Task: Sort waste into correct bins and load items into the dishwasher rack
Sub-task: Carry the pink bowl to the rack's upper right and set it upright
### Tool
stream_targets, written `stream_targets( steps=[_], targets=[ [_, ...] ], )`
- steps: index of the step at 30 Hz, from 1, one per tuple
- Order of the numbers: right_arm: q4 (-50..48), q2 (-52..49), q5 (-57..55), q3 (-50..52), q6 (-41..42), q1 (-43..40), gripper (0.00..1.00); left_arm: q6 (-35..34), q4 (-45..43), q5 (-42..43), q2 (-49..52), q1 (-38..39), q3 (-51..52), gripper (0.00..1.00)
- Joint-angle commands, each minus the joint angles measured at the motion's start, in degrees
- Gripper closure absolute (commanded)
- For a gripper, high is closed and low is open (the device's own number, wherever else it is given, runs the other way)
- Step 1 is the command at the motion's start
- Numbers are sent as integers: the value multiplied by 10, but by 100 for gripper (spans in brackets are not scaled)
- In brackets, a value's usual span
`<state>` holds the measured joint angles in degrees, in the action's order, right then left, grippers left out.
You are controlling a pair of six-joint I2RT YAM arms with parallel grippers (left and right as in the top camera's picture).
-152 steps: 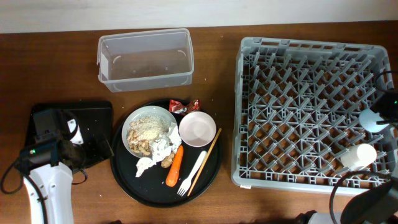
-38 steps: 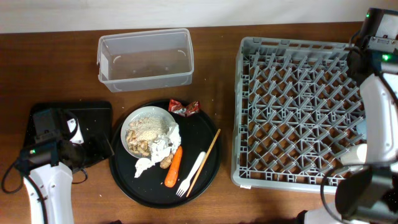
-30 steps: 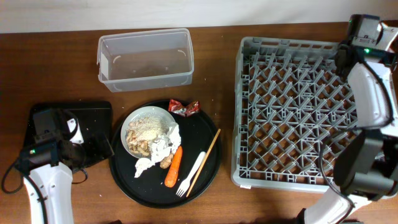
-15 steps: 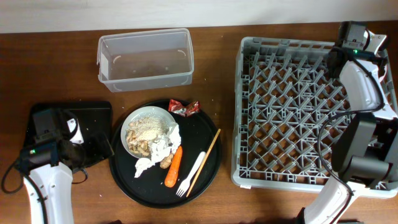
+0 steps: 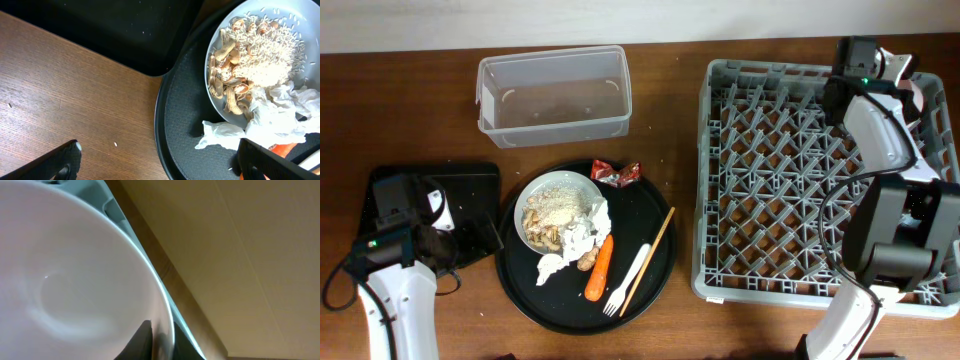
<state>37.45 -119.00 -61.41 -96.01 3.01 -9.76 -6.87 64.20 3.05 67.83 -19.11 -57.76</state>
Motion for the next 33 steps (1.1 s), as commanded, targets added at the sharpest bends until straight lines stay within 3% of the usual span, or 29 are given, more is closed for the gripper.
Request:
stream_targets(
  steps=[1,3,5,9,27,33],
  targets=[
    [-3,-14,-29,-5,4,9,84,9,-1,6,1,-3,-8,1],
    [-33,-14,-106,-5,0,6,86,9,-1,6,1,-3,-8,1],
    [-67,-14,-137,-5,-42,7,96,9,-1,6,1,-3,-8,1],
    [-84,-14,-144,-5,-73,6,96,9,-1,6,1,-3,-8,1],
    [-66,-40,-105,-2,-73,26,96,9,-3,9,1,-3,-8,1],
    [-110,-41,-167,-2,-103,30,96,9,-3,9,1,-3,-8,1]
  ],
)
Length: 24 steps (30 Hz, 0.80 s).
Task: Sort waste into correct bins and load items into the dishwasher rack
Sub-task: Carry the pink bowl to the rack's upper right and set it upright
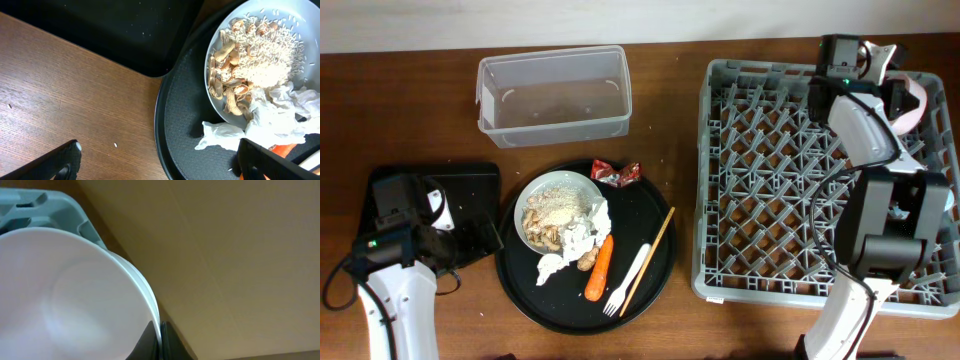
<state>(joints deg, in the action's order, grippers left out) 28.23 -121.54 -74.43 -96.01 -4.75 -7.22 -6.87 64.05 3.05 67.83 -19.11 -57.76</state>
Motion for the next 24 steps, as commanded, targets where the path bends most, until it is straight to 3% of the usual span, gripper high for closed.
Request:
stream_targets(
  steps=[1,15,17,20,24],
  targets=[
    [-25,-16,-37,-2,-37,5,96,9,-1,11,1,-3,-8,1],
    [-36,-16,22,23,-55,35,95,9,-2,21,1,-3,-8,1],
    [-36,-16,23,25,-53,37,86,9,-3,21,1,-3,-8,1],
    [-36,-16,31,25,-53,42,53,9,-4,21,1,-3,-8,1],
    [-36,-16,80,25,-53,52,38,9,-4,21,1,-3,-8,1]
  ],
)
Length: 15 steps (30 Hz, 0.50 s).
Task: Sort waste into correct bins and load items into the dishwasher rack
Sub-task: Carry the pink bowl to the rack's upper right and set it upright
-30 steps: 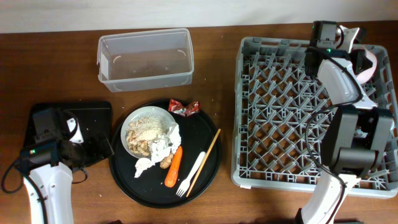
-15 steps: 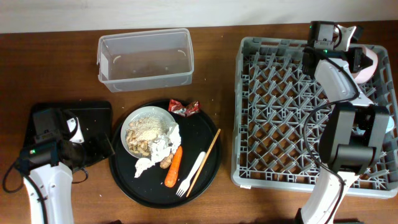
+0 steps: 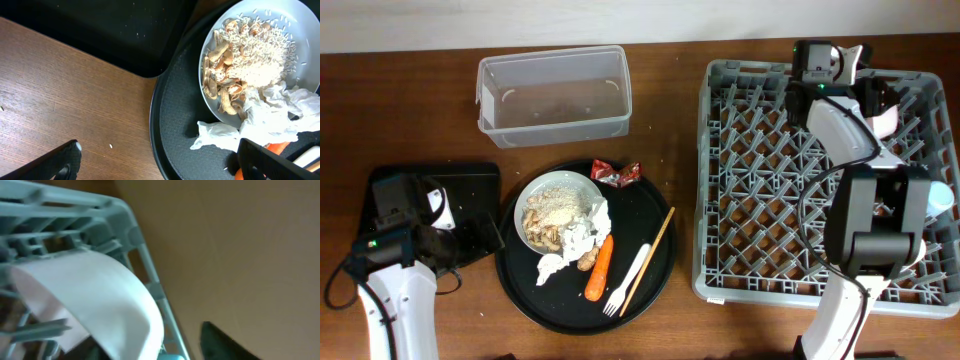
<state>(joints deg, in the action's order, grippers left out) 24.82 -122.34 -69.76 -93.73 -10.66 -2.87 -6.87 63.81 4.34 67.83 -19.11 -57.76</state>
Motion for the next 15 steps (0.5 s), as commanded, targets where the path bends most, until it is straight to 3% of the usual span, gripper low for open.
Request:
stream_targets(
  steps=[1,3,7,10,15],
  targets=[
    [0,-8,33,2,6,11,33,9,-1,8,1,-3,-8,1],
    [7,-8,33,2,6,14,19,9,-1,8,1,-3,-8,1],
    [55,-1,32,2,54,19,2,9,-1,9,1,-3,-8,1],
    [131,43,141,2,132,18,1,9,-1,9,1,-3,-8,1],
    [201,137,329,2,148,21,1,9,-1,8,1,-3,-8,1]
  ],
)
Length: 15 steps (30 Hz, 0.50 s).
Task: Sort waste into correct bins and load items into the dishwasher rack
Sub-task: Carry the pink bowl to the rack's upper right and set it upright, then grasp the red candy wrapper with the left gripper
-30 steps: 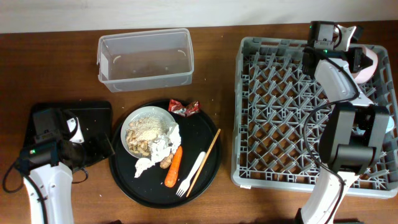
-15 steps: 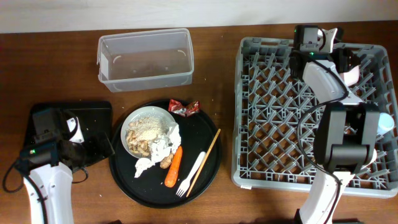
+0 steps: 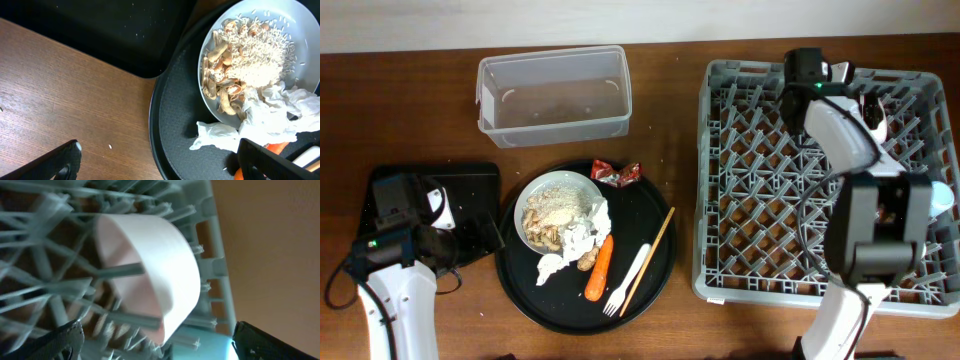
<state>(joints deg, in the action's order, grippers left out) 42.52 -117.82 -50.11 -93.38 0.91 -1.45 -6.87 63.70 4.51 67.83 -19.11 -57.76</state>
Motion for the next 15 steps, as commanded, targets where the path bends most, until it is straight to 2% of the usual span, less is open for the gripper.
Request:
stream_targets(
  steps=[1,5,7,10,13,15],
  targets=[
    [36,108,157,-2,33,7,1,9,0,7,1,-3,-8,1],
    [119,193,304,-2,71,0,2,9,0,7,1,-3,-8,1],
    [162,232,472,-2,61,-9,2,9,0,7,1,-3,-8,0],
    [254,258,623,-2,39,-7,2,9,-4,7,1,-3,-8,1],
    [327,258,649,-1,38,10,2,9,-4,7,1,2,-8,1],
    [367,258,647,-1,25,58,1,9,-8,7,1,20,-8,1]
  ],
)
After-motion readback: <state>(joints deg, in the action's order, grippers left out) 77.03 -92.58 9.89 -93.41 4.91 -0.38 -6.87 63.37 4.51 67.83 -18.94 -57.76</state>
